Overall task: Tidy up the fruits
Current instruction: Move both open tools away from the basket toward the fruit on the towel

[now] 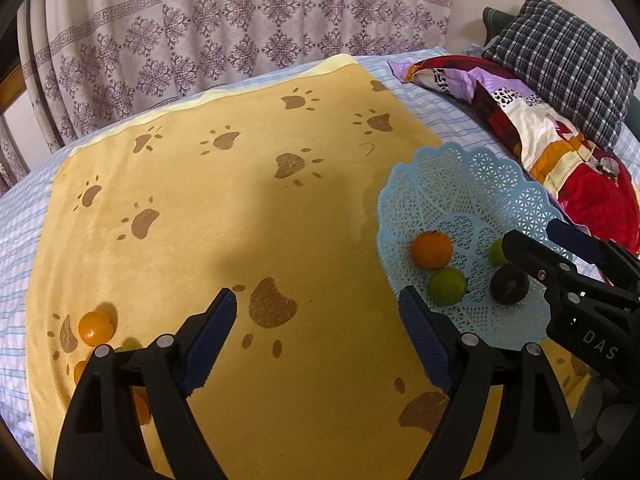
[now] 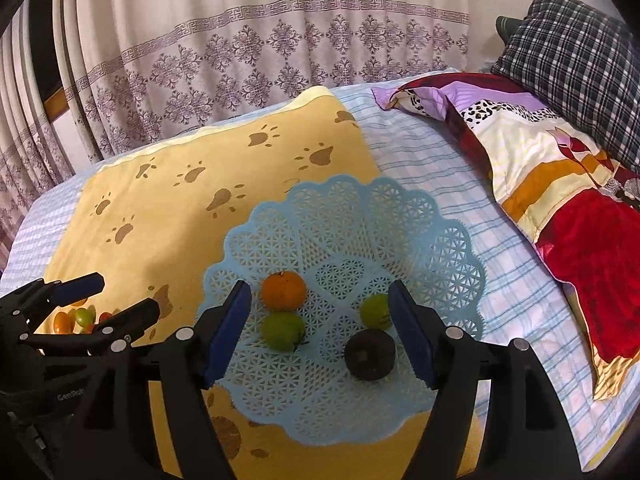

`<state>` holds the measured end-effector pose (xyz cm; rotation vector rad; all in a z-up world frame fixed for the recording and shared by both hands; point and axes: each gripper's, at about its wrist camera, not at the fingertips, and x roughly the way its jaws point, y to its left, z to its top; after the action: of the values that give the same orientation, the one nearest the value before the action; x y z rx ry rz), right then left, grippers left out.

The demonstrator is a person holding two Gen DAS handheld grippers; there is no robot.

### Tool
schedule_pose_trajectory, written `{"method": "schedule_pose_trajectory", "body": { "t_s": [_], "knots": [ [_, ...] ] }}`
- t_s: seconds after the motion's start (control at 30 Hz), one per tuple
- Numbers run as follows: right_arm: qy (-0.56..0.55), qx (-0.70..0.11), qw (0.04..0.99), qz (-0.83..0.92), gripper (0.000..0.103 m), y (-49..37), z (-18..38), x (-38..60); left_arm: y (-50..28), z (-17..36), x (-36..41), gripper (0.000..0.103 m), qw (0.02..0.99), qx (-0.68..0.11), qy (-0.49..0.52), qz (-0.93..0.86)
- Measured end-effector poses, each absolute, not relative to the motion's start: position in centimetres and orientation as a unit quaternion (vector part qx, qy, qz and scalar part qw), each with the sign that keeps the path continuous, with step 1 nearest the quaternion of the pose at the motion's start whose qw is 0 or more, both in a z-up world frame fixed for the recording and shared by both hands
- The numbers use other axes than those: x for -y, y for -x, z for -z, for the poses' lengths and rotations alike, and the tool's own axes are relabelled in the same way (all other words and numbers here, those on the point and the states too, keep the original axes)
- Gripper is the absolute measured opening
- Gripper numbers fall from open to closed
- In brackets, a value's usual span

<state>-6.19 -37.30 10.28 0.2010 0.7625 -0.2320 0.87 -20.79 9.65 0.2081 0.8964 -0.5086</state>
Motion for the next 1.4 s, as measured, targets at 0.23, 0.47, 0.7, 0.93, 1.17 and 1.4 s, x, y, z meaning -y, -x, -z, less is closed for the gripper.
{"method": "schedule_pose_trajectory", "body": {
  "t_s": [0.23, 0.47, 0.7, 0.93, 1.17, 1.4],
  "knots": [
    [-0.091, -0.378, 0.915, 0.105, 0.072, 6.1, -10.2, 36.7, -0.7, -9.6, 19.9, 0.083, 0.866, -0.431, -0.096, 0.235],
    [-0.085, -0.382, 0.915, 0.098, 0.072, 6.1, -10.1, 36.0, -0.5, -9.6, 19.1, 0.083, 0.867, -0.431, -0.093, 0.231],
    [-0.074, -0.388, 0.914, 0.086, 0.073, 6.0, -9.9, 34.7, -0.4, -9.5, 17.5, 0.083, 0.87, -0.434, -0.087, 0.218],
    [-0.079, -0.394, 0.914, 0.059, 0.073, 6.0, -9.8, 33.4, -0.6, -9.0, 15.2, 0.083, 0.872, -0.441, -0.076, 0.197],
    [-0.102, -0.39, 0.915, 0.016, 0.073, 6.2, -9.8, 32.3, -0.7, -8.5, 12.2, 0.083, 0.875, -0.447, -0.062, 0.175],
    [-0.097, -0.399, 0.912, -0.02, 0.073, 6.0, -9.4, 30.2, -1.1, -8.2, 8.7, 0.083, 0.879, -0.45, -0.047, 0.149]
  ]
}}
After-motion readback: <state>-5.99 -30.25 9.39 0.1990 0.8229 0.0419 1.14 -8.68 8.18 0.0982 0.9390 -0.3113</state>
